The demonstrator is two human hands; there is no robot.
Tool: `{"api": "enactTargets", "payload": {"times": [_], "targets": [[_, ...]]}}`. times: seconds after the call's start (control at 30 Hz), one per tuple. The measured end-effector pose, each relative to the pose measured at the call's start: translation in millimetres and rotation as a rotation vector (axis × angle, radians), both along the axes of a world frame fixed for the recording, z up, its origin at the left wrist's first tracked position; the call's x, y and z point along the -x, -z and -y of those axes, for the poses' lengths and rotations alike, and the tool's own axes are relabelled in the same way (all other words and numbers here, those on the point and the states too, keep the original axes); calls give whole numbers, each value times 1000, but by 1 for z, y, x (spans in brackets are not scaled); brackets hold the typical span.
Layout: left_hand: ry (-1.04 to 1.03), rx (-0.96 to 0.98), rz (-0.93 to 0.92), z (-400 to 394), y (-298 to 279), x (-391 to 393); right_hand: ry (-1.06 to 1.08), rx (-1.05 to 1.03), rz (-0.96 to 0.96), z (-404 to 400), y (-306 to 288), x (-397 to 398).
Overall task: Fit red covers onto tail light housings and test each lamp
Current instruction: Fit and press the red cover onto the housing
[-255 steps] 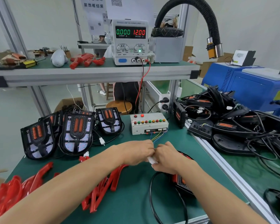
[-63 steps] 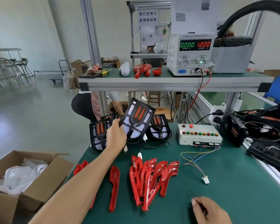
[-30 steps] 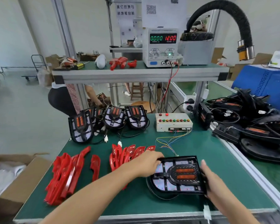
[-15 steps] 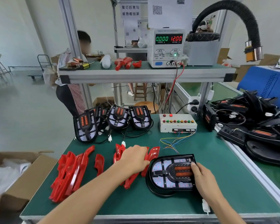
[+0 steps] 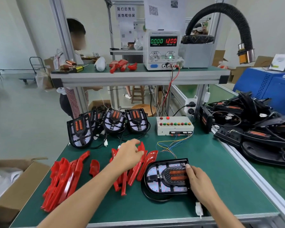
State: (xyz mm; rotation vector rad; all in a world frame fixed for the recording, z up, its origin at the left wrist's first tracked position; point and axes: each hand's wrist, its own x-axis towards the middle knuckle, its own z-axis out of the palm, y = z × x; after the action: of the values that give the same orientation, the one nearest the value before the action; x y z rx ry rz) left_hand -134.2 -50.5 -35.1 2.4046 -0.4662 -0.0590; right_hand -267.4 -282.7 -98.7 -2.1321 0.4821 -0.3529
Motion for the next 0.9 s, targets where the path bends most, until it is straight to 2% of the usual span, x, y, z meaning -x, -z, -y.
{"api": "enactTargets", "payload": {"times": [0.13, 0.23, 0.3, 0.4, 0.6, 0.67, 0.73, 0.83, 0.9], "targets": [[-57, 404, 35, 1, -23, 2, 8, 33, 101, -1, -6, 5], [-49, 770, -93, 12, -36, 10, 103, 175, 248, -7, -10, 9], [-40, 892, -162, 24, -36, 19, 8, 169, 316, -16, -21, 8], [-90, 1039, -277, 42, -22, 33, -118, 218, 308, -24, -35, 1], [-192, 1284, -469, 51, 8, 48, -73, 518, 271, -7, -38, -12], [-195, 1316, -486, 48, 14, 53, -177, 558, 246, 0, -36, -15], [-235, 1251, -475, 40, 20, 59, -274, 592, 212, 9, -35, -19], [-364, 848, -256, 22, 33, 66, -371, 617, 170, 21, -35, -27], [-356, 553, -98, 9, 39, 71, -421, 637, 152, 27, -34, -32]]}}
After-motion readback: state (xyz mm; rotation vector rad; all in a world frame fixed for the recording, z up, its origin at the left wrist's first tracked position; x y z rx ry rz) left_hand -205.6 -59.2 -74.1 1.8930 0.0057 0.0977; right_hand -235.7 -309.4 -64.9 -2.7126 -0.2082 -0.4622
